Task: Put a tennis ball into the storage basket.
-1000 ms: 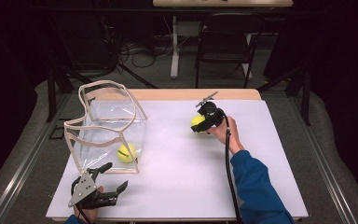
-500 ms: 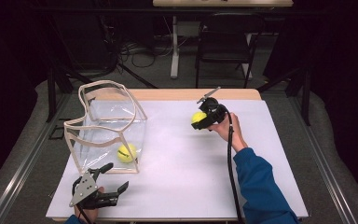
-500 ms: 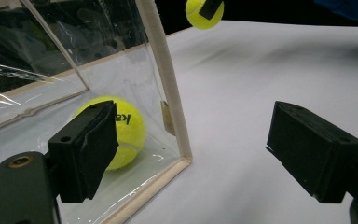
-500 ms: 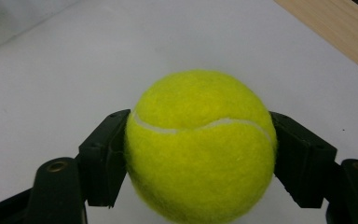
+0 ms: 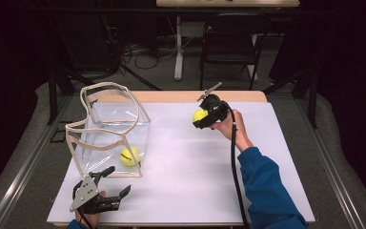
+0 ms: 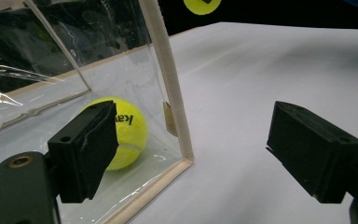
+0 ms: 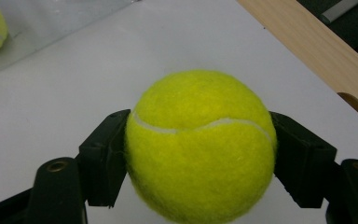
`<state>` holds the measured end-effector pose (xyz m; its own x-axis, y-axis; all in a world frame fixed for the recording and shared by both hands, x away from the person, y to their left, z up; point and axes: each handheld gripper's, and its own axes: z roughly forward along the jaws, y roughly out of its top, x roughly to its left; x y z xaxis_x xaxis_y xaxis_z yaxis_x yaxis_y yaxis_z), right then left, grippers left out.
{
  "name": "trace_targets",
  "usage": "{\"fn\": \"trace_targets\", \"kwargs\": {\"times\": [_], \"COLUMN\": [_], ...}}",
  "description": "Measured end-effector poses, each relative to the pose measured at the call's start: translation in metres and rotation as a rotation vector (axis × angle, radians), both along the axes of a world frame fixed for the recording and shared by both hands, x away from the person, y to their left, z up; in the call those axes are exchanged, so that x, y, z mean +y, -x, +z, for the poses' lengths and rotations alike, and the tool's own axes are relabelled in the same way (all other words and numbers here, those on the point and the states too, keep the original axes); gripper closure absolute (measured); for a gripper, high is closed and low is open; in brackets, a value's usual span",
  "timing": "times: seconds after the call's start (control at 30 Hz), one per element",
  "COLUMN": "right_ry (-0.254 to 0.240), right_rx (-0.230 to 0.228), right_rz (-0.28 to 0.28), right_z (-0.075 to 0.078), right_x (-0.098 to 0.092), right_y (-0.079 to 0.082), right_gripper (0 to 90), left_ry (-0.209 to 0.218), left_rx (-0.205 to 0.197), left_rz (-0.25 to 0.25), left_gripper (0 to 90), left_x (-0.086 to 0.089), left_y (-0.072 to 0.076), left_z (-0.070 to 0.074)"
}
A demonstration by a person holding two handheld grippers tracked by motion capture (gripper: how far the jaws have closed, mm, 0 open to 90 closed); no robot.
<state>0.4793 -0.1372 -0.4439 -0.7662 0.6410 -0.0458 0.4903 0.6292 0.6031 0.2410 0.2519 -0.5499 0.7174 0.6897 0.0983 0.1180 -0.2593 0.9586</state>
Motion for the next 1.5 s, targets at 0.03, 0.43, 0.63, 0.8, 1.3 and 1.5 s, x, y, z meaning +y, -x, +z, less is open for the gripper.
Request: {"fn": "trace_targets", "kwargs": {"times": [0.03, 0.43, 0.63, 0.8, 1.3, 1.5], "right_ry": [-0.01, -0.01, -0.02, -0.03, -0.035, -0.05], "right_rx": [-0.011, -0.022, -0.03, -0.036, -0.059, -0.072], "right_rz": [0.002, 0.012, 0.018, 0.028, 0.05, 0.06], "right_z": [0.001, 0.019, 0.028, 0.032, 0.048, 0.056], "right_x": [0.0, 0.002, 0.003, 0.005, 0.015, 0.02], "right_y": [0.0, 0.003, 0.006, 0.007, 0.012, 0.014], "right_gripper": [26.6, 26.7, 26.7, 26.7, 26.6, 26.6], "left_ry": [0.001, 0.001, 0.001, -0.005, 0.007, 0.003], "left_rx": [0.004, 0.001, 0.003, 0.001, 0.004, 0.011], "left_rz": [0.003, 0.004, 0.006, 0.0, 0.01, 0.002], "left_gripper": [15.9, 15.9, 15.9, 15.9, 15.9, 15.9], "left_x": [-0.001, 0.0, 0.0, -0.001, 0.0, -0.001], "left_y": [0.0, 0.0, 0.0, 0.0, -0.001, -0.002], "left_z": [0.0, 0.0, 0.0, -0.001, -0.002, -0.002]}}
